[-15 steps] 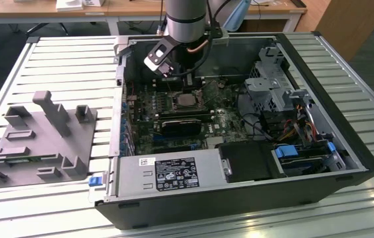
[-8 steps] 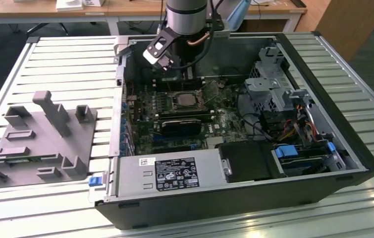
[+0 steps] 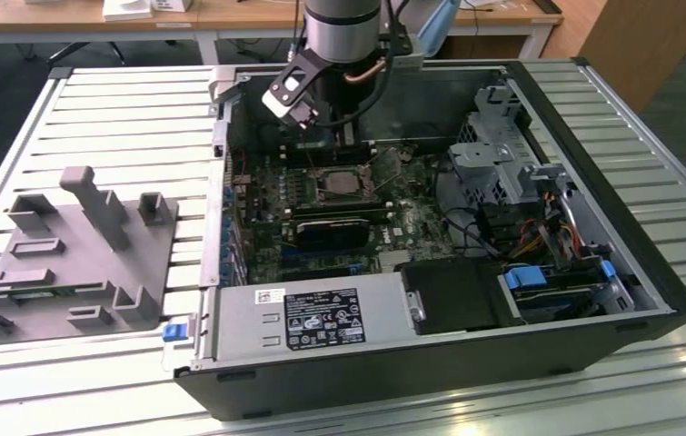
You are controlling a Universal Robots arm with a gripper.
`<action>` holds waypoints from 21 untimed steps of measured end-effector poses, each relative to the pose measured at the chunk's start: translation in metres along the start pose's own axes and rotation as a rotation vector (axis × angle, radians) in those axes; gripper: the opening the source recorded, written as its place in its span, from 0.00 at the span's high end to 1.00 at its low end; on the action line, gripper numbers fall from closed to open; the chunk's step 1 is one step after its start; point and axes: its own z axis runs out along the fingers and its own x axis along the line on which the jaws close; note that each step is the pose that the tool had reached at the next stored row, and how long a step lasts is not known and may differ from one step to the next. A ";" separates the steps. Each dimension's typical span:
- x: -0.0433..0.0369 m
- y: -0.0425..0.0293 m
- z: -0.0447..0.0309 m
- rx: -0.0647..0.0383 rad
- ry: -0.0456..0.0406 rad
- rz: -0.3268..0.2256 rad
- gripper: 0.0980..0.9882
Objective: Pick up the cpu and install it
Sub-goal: 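Close the cpu cover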
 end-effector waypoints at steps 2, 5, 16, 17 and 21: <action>-0.0010 0.0000 -0.0001 0.000 -0.0001 0.000 0.99; -0.0016 0.0002 0.0000 0.000 0.0001 0.000 0.99; -0.0011 0.0136 -0.0045 0.005 -0.0001 0.001 0.99; -0.0009 0.0138 -0.0070 0.005 -0.0001 0.000 0.99; -0.0006 0.0148 -0.0110 0.005 0.0002 0.000 0.99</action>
